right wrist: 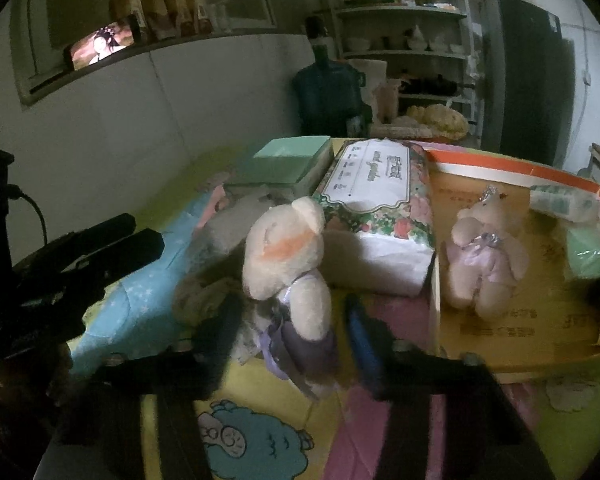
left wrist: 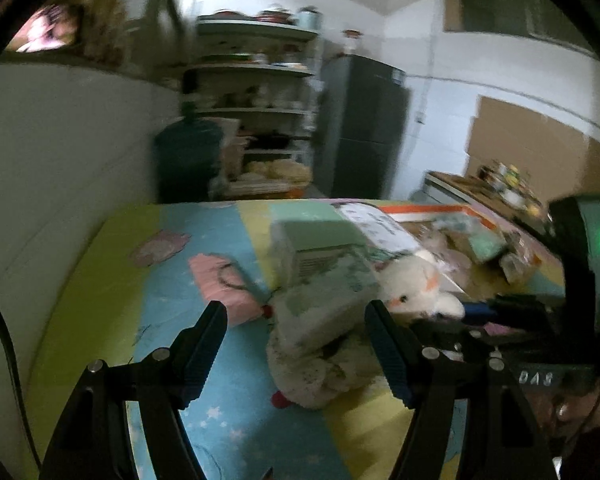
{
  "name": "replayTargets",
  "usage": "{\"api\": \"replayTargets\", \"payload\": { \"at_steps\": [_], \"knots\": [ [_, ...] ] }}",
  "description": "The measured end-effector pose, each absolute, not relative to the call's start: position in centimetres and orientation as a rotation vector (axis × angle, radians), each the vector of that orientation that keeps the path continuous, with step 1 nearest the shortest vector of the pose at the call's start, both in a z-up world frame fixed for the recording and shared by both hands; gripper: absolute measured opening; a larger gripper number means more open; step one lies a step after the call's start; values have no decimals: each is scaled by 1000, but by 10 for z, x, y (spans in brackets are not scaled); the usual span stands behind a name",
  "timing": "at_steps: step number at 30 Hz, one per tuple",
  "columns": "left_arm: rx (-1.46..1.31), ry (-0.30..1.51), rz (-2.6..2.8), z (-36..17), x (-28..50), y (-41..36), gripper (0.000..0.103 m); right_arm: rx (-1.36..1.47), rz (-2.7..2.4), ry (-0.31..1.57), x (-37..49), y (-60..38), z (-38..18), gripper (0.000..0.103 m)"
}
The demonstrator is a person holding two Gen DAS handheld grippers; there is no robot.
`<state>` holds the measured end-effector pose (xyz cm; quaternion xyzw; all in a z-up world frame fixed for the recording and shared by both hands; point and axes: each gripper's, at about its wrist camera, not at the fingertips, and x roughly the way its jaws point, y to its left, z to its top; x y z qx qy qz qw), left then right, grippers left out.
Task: Organize soft objects
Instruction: 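Grasp the white cloth with the left tool while the right tool grasps the cream teddy bear, then lift the white cloth with the left tool while the right tool lifts the teddy bear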
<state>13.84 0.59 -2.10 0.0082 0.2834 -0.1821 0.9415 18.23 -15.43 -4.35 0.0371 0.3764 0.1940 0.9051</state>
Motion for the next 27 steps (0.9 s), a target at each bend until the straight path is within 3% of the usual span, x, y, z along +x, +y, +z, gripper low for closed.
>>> {"api": "replayTargets", "payload": {
  "at_steps": [9,14,17,21,23,27],
  "knots": [
    [427,479,-458,-31,134,-40,71,111,419,734,173,-163,-33,37],
    [504,483,-435,-38,149,-55,67,122,422,731,170,-167,-31,37],
    [509,514,-466,-42,155,-59,54,127,425,729,168,-169,-31,37],
    [527,523,-481,-45,156,-63,21,133,420,725,167,-171,-31,37],
    [521,522,-488,-44,154,-60,10,140,419,723,166,-173,-31,37],
    [488,517,-519,-42,150,-55,2,149,421,720,164,-174,-31,37]
  ]
}}
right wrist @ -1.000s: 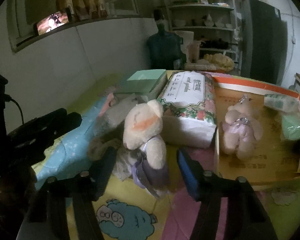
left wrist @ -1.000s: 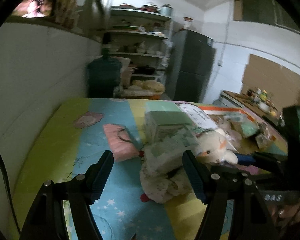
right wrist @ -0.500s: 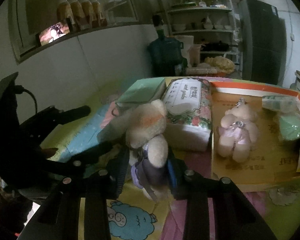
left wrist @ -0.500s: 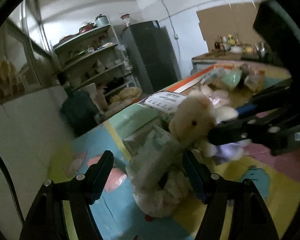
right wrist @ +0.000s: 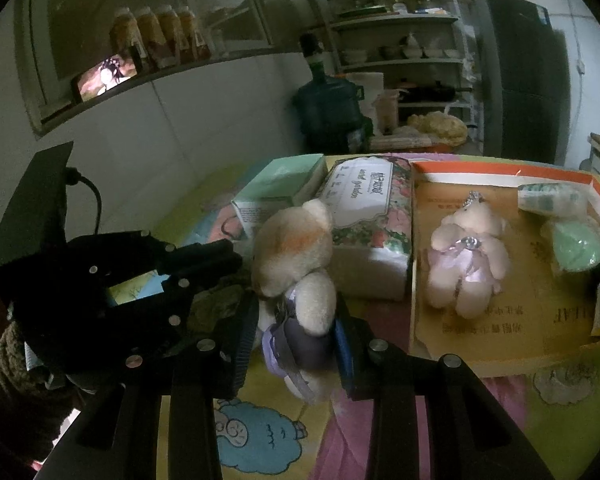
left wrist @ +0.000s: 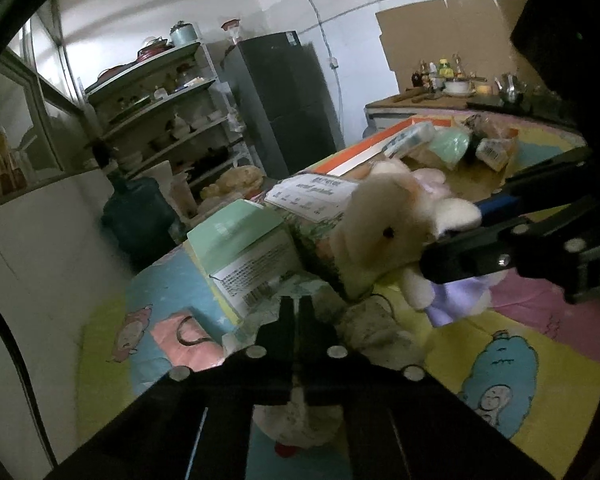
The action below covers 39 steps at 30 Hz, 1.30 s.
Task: Organize soft objects
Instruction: 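Lift the white cloth with the left tool while the right tool lifts the teddy bear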
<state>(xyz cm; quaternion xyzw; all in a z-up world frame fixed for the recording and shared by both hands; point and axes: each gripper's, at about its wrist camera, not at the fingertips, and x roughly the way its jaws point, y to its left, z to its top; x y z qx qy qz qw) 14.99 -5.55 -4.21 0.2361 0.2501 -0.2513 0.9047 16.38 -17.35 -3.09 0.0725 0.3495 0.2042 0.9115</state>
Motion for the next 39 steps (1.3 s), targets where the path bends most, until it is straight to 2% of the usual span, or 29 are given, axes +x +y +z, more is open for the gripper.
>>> {"api": "replayTargets", "payload": {
  "at_steps": [10,13,15,17,32,39],
  "knots": [
    [463,513,-632,-25,141,-30,3,177,421,704,158,-183,-28,38],
    [499,540,-698,-20,147,-29,16,191,425,701,158,-184,-28,38],
    [517,578,-758,-19,158,-28,34,195,431,699,157,-184,-28,39],
    [530,617,-802,-20,165,-30,43,200,437,697,156,-184,-28,39],
    [468,847,-1046,-36,228,-11,43,241,425,692,156,-203,-31,39],
    [561,845,-1031,-47,232,-20,44,249,422,696,160,-206,-33,39]
  ]
}}
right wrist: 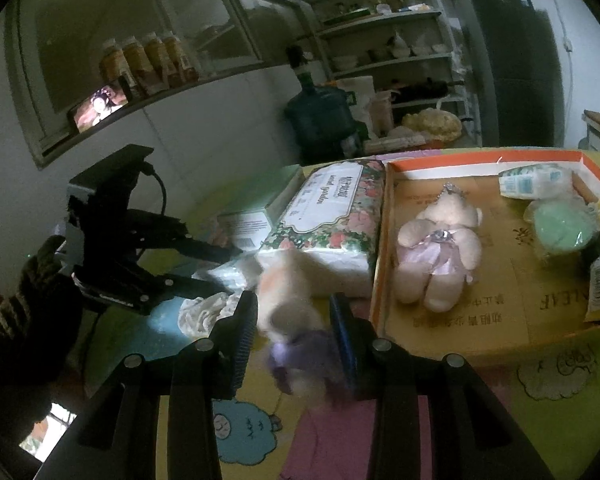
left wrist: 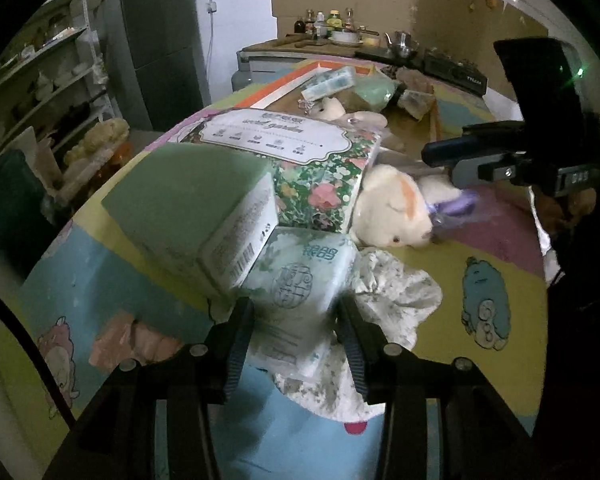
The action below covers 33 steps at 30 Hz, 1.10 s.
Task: Organize soft objects
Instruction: 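Lift the white cloth with the left tool while the right tool lifts the teddy bear, then carry the white cloth with the left tool while the right tool carries the teddy bear over the tray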
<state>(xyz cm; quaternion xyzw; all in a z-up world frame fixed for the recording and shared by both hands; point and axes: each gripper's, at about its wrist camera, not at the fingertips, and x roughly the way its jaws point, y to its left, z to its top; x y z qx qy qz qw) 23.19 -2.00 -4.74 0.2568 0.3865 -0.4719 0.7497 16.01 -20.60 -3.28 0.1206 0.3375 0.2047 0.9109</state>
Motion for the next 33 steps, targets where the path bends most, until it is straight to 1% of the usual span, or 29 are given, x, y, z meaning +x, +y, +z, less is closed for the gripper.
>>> {"api": "replayTargets", "payload": {
  "at_steps": [4,7,9,10,11,12,19,20,21,22,23,28,29,33],
  "knots": [
    [704,730,-960,-56,210,-27,44,249,419,702,161,-205,-34,39],
    [725,688,-899,-58,201,-27,37,248,433,710,164,-202,-35,39],
    [698,677,-870,-56,197,-24,29,240,453,713,165,-197,-34,39],
    [676,673,-850,-55,196,-22,28,235,472,717,165,-194,-34,42],
    [662,663,-833,-55,194,-22,25,232,491,721,165,-192,-35,53],
    [654,645,-812,-54,191,-20,24,229,505,726,165,-189,-35,62],
    [615,552,-649,-50,167,-21,21,192,495,760,174,-179,-40,61],
    [584,556,-653,-47,166,-18,21,187,483,769,176,-178,-41,57],
    [548,557,-651,-42,163,-13,21,181,475,774,176,-178,-42,41],
    [538,552,-640,-39,161,-11,21,167,456,780,176,-178,-42,33],
    [524,552,-628,-35,158,-9,21,156,439,782,176,-178,-42,27],
    [381,526,-580,-12,144,4,21,148,430,774,174,-180,-40,19],
    [366,516,-566,-9,139,5,21,154,429,766,172,-181,-39,15],
    [306,465,-518,10,119,4,21,166,432,734,166,-184,-31,15]
  ]
}}
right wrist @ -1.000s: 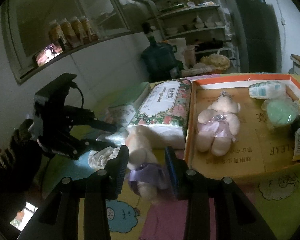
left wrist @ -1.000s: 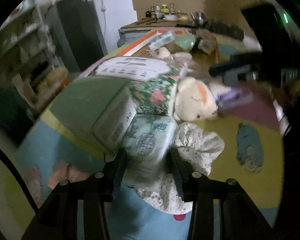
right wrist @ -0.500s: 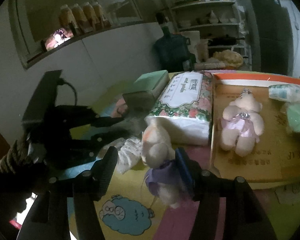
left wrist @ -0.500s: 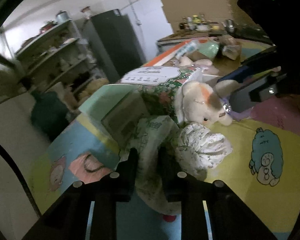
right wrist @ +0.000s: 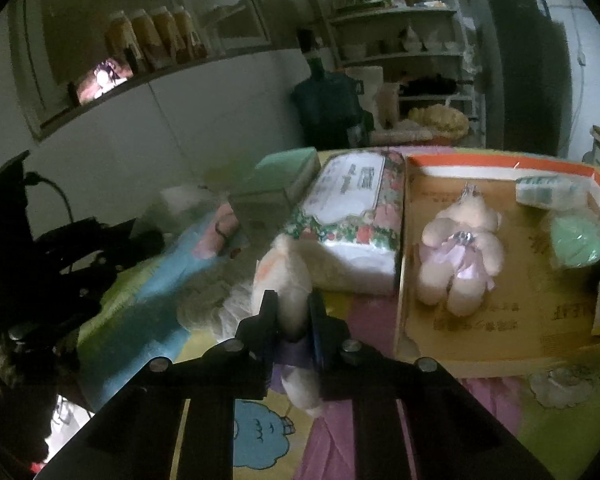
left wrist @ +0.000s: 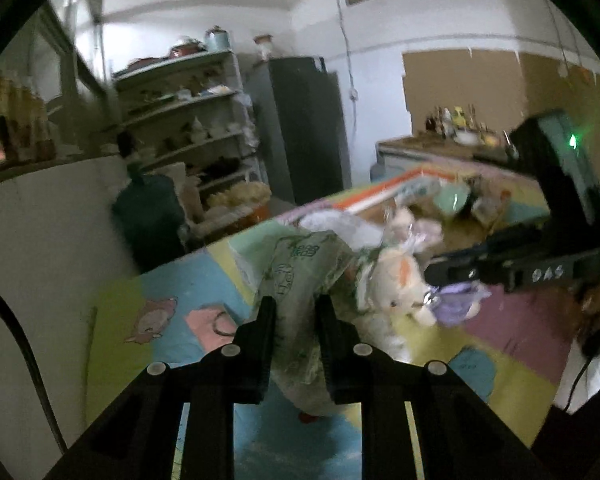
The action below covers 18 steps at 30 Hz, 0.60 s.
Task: Organize soft objects
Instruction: 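Carry the white cloth with the left tool while the right tool carries the teddy bear over the tray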
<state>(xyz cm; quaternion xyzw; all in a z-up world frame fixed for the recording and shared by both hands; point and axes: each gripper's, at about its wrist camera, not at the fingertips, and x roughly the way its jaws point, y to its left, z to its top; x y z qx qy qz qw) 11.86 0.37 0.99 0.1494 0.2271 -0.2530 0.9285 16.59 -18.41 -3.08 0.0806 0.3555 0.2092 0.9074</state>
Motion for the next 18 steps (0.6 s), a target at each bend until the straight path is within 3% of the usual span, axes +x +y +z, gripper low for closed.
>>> {"api": "replayTargets", "payload": {
  "at_steps": [18],
  "knots": [
    [40,480,-589,34,103,-69,21,209,336,556,120,-240,22,15]
  ]
}}
